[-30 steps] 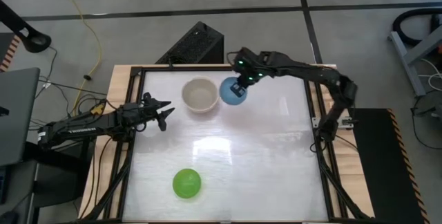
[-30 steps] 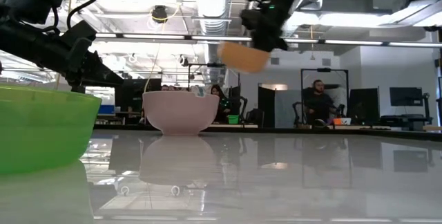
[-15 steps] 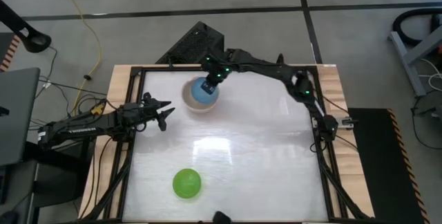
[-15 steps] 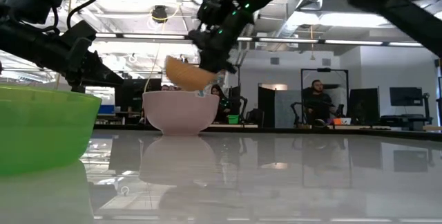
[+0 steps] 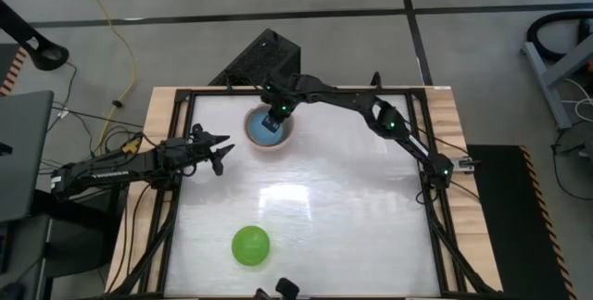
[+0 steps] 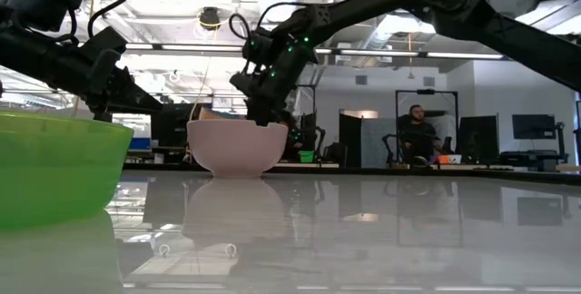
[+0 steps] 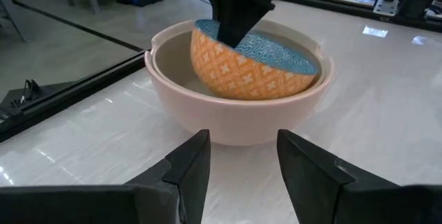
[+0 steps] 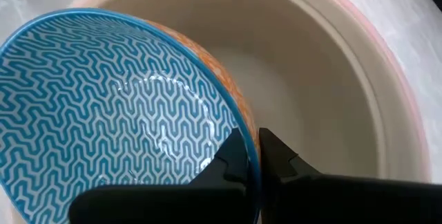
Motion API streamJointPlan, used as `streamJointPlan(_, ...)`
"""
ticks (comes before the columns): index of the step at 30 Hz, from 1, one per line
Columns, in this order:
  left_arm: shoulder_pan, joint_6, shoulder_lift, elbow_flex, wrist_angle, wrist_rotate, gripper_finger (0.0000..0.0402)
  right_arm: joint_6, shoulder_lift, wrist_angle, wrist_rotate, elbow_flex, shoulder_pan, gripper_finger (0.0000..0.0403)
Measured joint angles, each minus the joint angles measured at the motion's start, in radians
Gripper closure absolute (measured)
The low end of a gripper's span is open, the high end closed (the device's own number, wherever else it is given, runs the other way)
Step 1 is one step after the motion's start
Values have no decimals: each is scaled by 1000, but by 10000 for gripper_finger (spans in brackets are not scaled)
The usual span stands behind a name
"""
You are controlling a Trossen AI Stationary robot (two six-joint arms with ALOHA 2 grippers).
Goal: Nest bowls inside each other
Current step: Stack the orange patterned bowl on top of the gray bowl
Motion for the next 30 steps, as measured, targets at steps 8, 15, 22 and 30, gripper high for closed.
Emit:
streamJointPlan(8,0,0,0,0,0,0,244,6,-1,2,1,-10,-14,386)
streamJointPlan(15,0,0,0,0,0,0,244,21,-1,-3,2,-10,-25,386)
streamJointPlan(22,0,0,0,0,0,0,244,25,-1,-2,52,-10,-28,386)
streamJointPlan(30,0,0,0,0,0,0,244,27,8,-2,52,-10,-23,386)
